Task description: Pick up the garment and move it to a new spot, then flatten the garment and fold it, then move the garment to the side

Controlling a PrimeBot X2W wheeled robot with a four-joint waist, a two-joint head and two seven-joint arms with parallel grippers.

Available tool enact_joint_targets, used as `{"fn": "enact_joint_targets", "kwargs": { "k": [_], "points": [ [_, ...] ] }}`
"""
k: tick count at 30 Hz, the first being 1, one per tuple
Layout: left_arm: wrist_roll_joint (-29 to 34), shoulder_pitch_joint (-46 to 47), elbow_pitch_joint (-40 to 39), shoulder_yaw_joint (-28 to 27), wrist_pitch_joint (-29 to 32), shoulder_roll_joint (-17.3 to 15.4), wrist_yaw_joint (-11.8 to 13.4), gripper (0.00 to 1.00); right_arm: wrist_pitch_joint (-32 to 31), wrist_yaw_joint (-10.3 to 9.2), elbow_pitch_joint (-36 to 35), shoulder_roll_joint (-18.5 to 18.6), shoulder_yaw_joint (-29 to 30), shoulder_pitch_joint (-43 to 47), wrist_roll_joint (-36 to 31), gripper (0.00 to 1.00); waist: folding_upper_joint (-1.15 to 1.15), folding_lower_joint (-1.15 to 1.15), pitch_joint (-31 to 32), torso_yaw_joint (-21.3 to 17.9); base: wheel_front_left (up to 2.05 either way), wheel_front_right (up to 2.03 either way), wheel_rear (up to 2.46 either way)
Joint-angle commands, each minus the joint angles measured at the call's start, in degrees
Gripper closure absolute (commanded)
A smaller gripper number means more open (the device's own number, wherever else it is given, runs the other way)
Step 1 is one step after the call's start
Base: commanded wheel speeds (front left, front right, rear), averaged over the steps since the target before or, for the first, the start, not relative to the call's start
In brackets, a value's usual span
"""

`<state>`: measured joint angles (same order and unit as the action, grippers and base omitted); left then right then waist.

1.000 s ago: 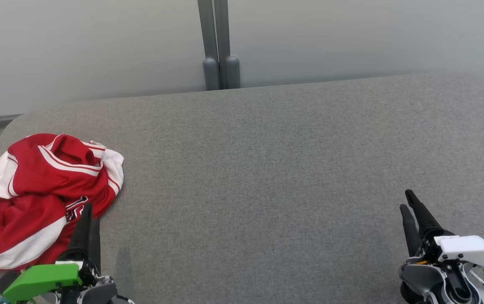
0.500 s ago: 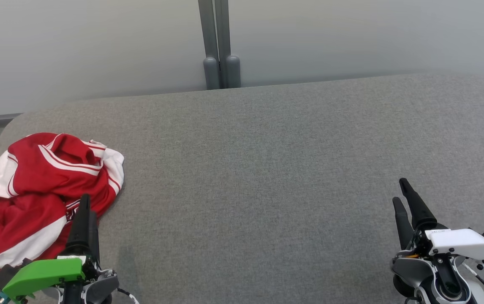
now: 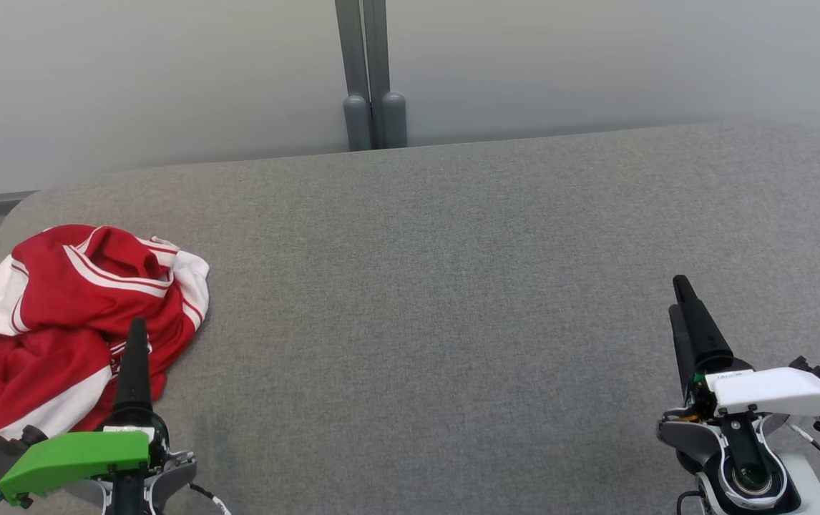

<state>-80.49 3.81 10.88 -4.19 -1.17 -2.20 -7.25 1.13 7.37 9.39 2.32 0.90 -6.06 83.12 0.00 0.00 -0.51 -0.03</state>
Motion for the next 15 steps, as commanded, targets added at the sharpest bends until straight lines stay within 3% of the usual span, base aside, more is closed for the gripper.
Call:
{"fn": "enact_joint_targets", "kwargs": {
  "k": [1, 15],
  "points": [
    [2.56, 0.77, -1.31, -0.16, -0.61, -0.39, -0.16, 0.0, 0.65, 0.12, -1.59, 0.32, -0.5, -1.53, -2.16, 0.0, 0.0, 0.0, 0.01, -0.05, 0.0, 0.0, 0.0],
    [19.24, 0.52, -2.91, 1.2, -3.39, -0.5, 0.75, 0.0, 3.42, 0.13, -2.44, 1.08, -3.06, -2.31, -19.29, 0.0, 0.0, 0.0, -0.15, -0.26, 0.0, 0.0, 0.0]
  ]
}}
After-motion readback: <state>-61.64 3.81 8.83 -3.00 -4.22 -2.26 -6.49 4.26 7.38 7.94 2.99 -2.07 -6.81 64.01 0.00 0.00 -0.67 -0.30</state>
